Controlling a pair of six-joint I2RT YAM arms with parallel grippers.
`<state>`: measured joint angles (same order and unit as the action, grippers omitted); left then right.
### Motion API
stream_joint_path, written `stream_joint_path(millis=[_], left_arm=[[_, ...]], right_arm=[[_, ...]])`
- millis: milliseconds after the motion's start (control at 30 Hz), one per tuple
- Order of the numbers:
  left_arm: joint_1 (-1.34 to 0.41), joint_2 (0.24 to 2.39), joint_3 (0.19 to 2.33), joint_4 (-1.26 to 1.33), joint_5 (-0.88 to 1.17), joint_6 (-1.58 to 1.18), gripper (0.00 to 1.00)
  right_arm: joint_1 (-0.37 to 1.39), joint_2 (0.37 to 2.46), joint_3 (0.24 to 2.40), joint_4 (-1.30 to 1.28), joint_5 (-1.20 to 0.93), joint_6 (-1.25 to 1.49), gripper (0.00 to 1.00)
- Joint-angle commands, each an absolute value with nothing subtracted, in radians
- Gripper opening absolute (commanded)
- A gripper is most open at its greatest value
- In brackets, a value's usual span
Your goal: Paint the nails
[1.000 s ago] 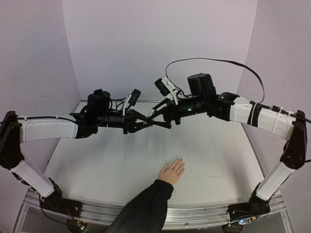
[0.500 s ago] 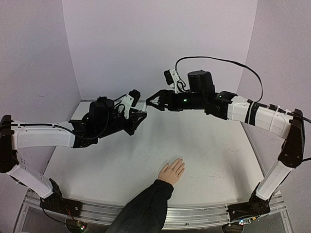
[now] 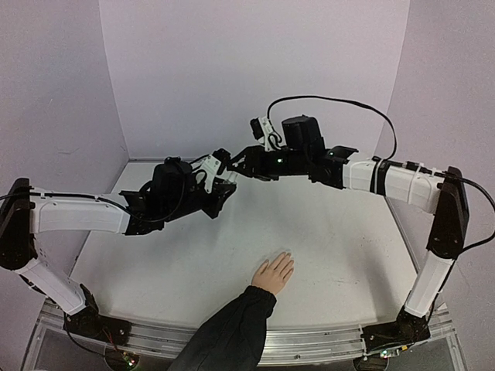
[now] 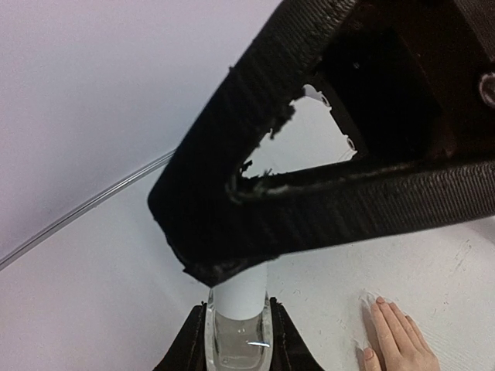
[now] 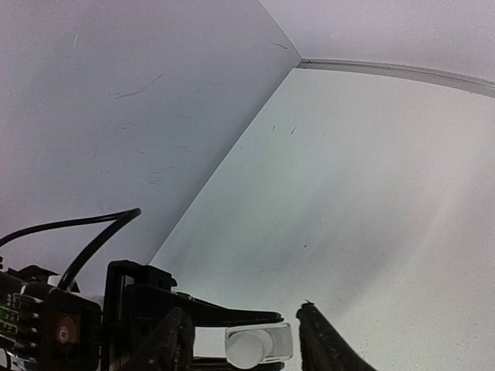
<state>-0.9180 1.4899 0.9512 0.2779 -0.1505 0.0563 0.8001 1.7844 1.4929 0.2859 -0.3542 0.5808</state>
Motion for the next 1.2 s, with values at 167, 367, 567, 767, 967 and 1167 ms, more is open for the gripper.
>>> stream_joint_path(millis=[167, 367, 567, 767, 967, 1167], left_arm=[[-0.923, 1.496, 1.040, 0.318, -0.149, 0.066, 0.00], [-0.923, 1.493, 1.047, 0.318, -0.128, 0.056, 0.00], [-0.892, 1.453, 1.017, 0.319, 0.185, 0.021, 0.00], [-0.725, 1.475, 1.056, 0.380, 1.020, -0.189, 0.00], [-0.721, 1.582, 1.151, 0.380, 1.305, -0.328, 0.00], [-0.721, 1.507, 1.058, 0.371, 0.906, -0.194, 0.00]], right_arm=[[0.808, 1.804, 1.534, 0.336, -0.395, 0.569, 0.33], [0.807, 1.812, 1.536, 0.336, -0.406, 0.548, 0.23], [0.808, 1.776, 1.511, 0.336, -0.470, 0.416, 0.00], [0.808, 1.760, 1.492, 0.214, -1.141, -0.019, 0.00], [0.808, 1.722, 1.468, 0.177, -1.246, -0.078, 0.00], [0.808, 1.655, 1.460, 0.181, -0.815, -0.020, 0.41]])
